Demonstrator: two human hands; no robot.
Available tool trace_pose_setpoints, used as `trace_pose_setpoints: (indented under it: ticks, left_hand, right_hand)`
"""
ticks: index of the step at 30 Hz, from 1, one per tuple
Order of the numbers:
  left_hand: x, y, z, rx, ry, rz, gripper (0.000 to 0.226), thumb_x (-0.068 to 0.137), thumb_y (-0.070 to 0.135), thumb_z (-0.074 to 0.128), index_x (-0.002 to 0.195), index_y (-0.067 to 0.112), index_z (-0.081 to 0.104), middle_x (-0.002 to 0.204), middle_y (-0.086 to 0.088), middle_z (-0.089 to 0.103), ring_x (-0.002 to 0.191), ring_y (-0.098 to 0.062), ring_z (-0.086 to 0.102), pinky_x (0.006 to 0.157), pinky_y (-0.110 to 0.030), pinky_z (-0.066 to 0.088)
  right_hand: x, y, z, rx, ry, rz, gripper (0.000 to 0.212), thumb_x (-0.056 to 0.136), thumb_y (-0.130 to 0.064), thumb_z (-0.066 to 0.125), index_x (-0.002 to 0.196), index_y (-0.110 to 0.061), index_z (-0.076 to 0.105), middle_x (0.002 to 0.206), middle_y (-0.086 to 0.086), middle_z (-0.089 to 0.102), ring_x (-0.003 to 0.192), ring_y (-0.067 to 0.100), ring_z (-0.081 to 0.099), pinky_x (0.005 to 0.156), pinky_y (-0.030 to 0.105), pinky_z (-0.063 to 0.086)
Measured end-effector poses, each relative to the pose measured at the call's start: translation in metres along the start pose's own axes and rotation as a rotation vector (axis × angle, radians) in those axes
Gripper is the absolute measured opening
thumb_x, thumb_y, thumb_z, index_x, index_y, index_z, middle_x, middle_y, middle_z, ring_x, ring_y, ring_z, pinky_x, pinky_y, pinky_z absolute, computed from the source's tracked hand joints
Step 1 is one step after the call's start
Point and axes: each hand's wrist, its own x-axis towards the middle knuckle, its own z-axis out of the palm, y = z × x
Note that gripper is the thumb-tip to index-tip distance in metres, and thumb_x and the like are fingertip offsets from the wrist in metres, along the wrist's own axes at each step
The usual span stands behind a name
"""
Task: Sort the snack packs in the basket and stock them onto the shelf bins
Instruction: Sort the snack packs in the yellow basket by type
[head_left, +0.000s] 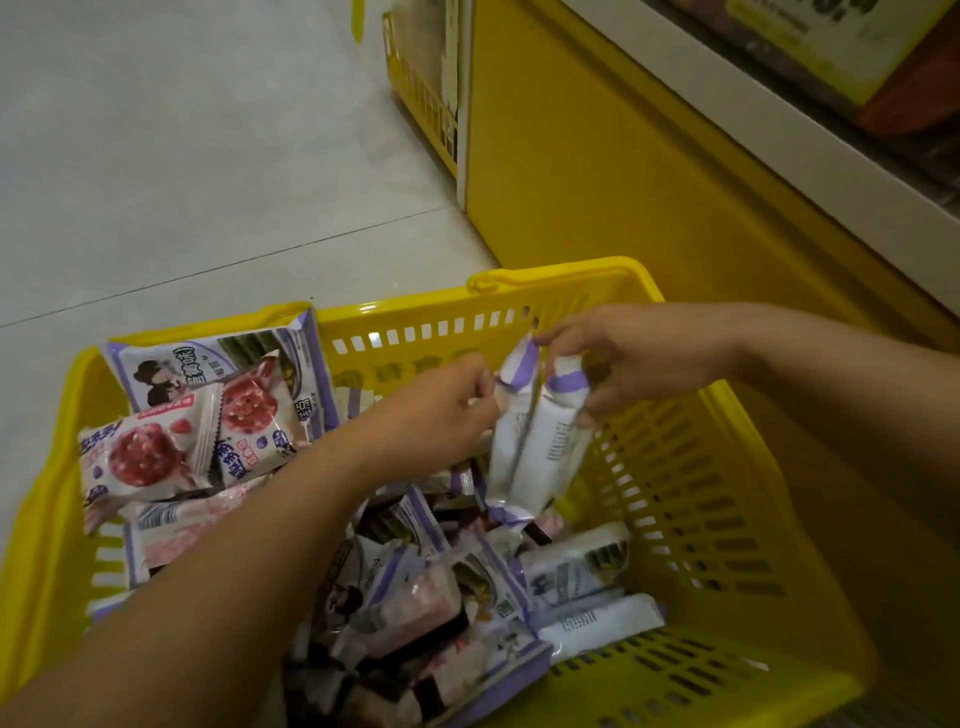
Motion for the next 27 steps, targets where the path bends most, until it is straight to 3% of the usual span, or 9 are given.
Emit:
trace_pose_setpoints:
  ticks: [3,7,9,11,13,18,21,24,27]
  left_hand:
    - [-0.002,-0.005,-0.004,-0.318,0.128,-0.015,0.017,0.099,0.029,0.047,0.083,0.026,0.05,0.091,-0.007,0.062,0.092,-0.03,0.062,0.088,-0.061,0.048]
    - [-0.001,-0.015,-0.008,-0.38,0.248,0.013,0.02,0.092,0.052,0.045,0.079,0.041,0.054,0.085,0.001,0.057,0.084,-0.019,0.056,0.085,-0.059,0.05]
    - [-0.002,-0.017,-0.01,-0.421,0.231,0.045,0.024,0.08,0.066,0.048,0.088,0.045,0.056,0.089,0.011,0.064,0.086,-0.008,0.062,0.075,-0.039,0.055]
    - [-0.003,-0.017,-0.01,-0.455,0.158,0.085,0.043,0.072,0.062,0.065,0.109,0.047,0.051,0.105,0.017,0.067,0.095,-0.004,0.066,0.075,-0.028,0.056]
    - [-0.003,-0.017,-0.007,-0.336,0.138,0.128,0.067,0.071,0.046,0.078,0.127,0.047,0.041,0.115,0.015,0.065,0.101,-0.007,0.067,0.08,-0.035,0.058]
    - [-0.009,-0.015,-0.004,-0.214,0.289,0.156,0.08,0.082,0.027,0.074,0.145,0.035,0.026,0.116,0.016,0.062,0.095,0.002,0.065,0.071,-0.023,0.058]
    - [-0.012,-0.016,-0.005,-0.291,0.387,0.128,0.075,0.085,0.024,0.07,0.145,0.034,0.025,0.116,0.016,0.063,0.096,0.004,0.065,0.068,-0.019,0.057]
    - [-0.013,-0.015,-0.005,-0.29,0.413,0.106,0.077,0.086,0.025,0.069,0.146,0.035,0.023,0.12,0.016,0.061,0.099,0.005,0.063,0.071,-0.016,0.056]
    - [-0.013,-0.012,-0.002,-0.283,0.393,0.115,0.073,0.085,0.025,0.07,0.143,0.037,0.027,0.11,0.025,0.06,0.095,0.012,0.062,0.063,-0.009,0.051]
  right_hand:
    - [-0.002,-0.007,0.004,0.115,0.108,-0.039,0.039,0.078,-0.028,0.077,0.115,-0.022,0.066,0.158,-0.004,0.021,0.143,0.008,0.02,0.112,0.024,0.026]
    - [0.0,-0.013,0.009,0.36,0.268,-0.098,0.024,0.078,-0.017,0.077,0.1,-0.015,0.066,0.118,-0.001,0.061,0.107,0.004,0.057,0.082,0.02,0.048]
    - [-0.001,-0.013,0.01,0.546,0.312,-0.119,0.021,0.079,-0.009,0.075,0.093,-0.02,0.063,0.09,-0.011,0.067,0.081,-0.005,0.062,0.066,0.012,0.047]
    - [0.001,-0.014,0.013,0.66,0.336,-0.144,0.022,0.081,-0.003,0.072,0.098,-0.014,0.063,0.088,-0.011,0.068,0.077,-0.006,0.062,0.066,0.01,0.047]
    - [0.004,-0.015,0.019,0.702,0.355,-0.155,0.027,0.08,-0.004,0.072,0.105,-0.008,0.061,0.095,-0.002,0.069,0.084,0.001,0.065,0.069,0.015,0.05]
    - [0.006,0.006,0.03,0.942,0.329,0.135,0.08,0.052,-0.059,0.077,0.12,-0.025,0.049,0.12,0.004,0.062,0.106,0.017,0.065,0.091,0.041,0.054]
    - [0.0,0.017,0.053,0.727,0.077,0.315,0.086,0.053,-0.081,0.066,0.121,-0.03,0.051,0.116,-0.008,0.061,0.105,0.009,0.062,0.087,0.031,0.054]
    - [0.009,0.018,0.106,0.369,-0.222,0.323,0.048,0.087,-0.059,0.053,0.119,-0.024,0.057,0.116,-0.004,0.062,0.105,0.015,0.06,0.084,0.027,0.05]
    - [0.019,0.013,0.144,0.044,-0.374,0.327,0.047,0.101,-0.04,0.038,0.139,-0.012,0.045,0.14,0.011,0.049,0.124,0.026,0.049,0.099,0.034,0.042]
